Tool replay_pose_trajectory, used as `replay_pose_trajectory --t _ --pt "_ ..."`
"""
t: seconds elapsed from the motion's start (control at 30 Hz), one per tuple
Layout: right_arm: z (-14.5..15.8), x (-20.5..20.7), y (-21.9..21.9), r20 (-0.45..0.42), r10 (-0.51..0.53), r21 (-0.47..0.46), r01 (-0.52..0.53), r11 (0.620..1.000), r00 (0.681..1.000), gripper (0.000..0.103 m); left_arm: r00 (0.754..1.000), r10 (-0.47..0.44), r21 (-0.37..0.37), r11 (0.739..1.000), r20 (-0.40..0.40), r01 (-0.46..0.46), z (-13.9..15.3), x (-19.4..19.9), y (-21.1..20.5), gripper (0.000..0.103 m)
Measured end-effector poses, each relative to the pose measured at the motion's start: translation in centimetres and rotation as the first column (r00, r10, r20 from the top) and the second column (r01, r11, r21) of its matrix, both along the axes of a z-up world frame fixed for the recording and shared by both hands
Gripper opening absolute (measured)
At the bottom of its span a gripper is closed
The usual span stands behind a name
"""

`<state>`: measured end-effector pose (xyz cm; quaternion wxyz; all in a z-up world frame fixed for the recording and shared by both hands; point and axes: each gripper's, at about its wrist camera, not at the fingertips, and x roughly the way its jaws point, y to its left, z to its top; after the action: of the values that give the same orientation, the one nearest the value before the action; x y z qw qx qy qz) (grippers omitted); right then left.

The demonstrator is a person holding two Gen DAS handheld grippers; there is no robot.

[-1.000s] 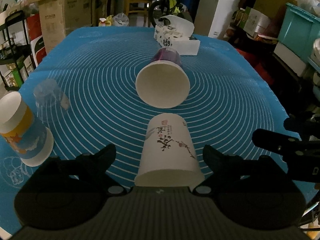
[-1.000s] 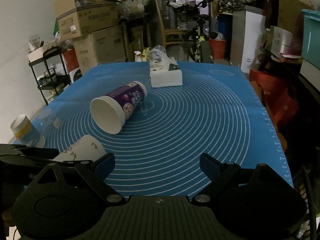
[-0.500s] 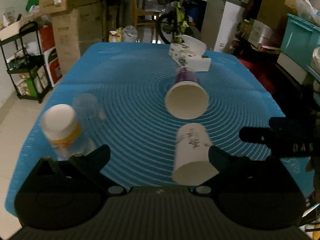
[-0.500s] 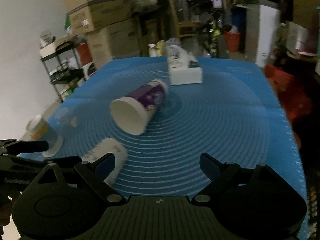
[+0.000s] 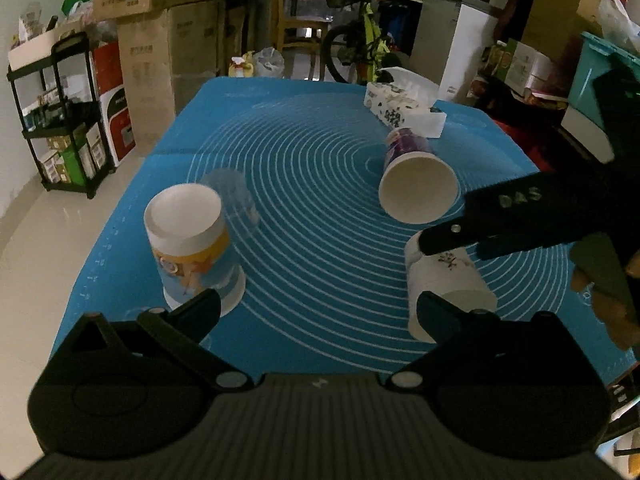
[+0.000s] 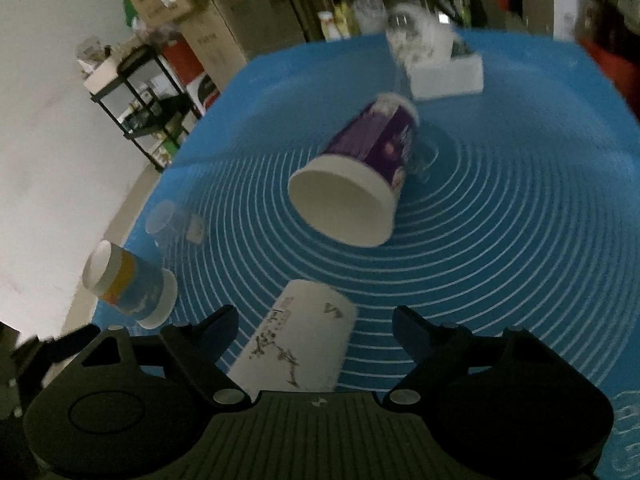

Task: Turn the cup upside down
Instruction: 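Grasp the white cup with the right tool and turn it mouth-down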

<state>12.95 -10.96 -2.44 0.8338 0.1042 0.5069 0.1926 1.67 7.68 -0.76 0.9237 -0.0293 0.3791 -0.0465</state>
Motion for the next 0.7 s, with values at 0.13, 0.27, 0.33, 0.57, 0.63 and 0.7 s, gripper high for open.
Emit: replay_pose_trajectory --t 0.13,0.27,0.33,0.57,0.63,0.7 --pt "-1.7 1.5 0.9 -0.078 -0.014 0.007 0.015 1.000 0.997 0.078 1.000 0.004 -0.010 1.000 -0.011 -0.004 -0.4 0.2 0.4 0.103" --pt "-2.7 1.4 1.4 -0.102 0.011 0.034 -0.007 0.999 0.995 0.065 1.000 0.008 -0.019 1.000 -0.017 -0.008 -0.6 0.4 0.6 0.103" --pt "-2.4 0.7 1.5 -0.063 0.032 0.038 -0.030 0.999 0.997 0.064 1.000 0.008 -0.023 1.000 -0.018 -0.009 -0.7 0.5 0.5 0.103" --pt "-0.1 -3.0 0.1 0.273 0.019 -0.107 0.011 0.994 0.962 0.064 1.000 0.013 -0.043 0.999 -0.013 -0.014 -0.8 1.0 -0.4 0.103" --pt "-0.2 -4.1 -0.4 0.395 -0.006 -0.150 0.071 0.986 0.918 0.064 1.000 0.018 -0.052 0.998 -0.011 -0.019 -0.8 1.1 -0.7 0.103" --pt "-0.6 -4.8 -0.7 0.495 0.006 -0.206 0.111 0.972 0.869 0.064 1.000 0.019 -0.059 0.998 -0.013 -0.020 -0.9 1.1 -0.9 0.103"
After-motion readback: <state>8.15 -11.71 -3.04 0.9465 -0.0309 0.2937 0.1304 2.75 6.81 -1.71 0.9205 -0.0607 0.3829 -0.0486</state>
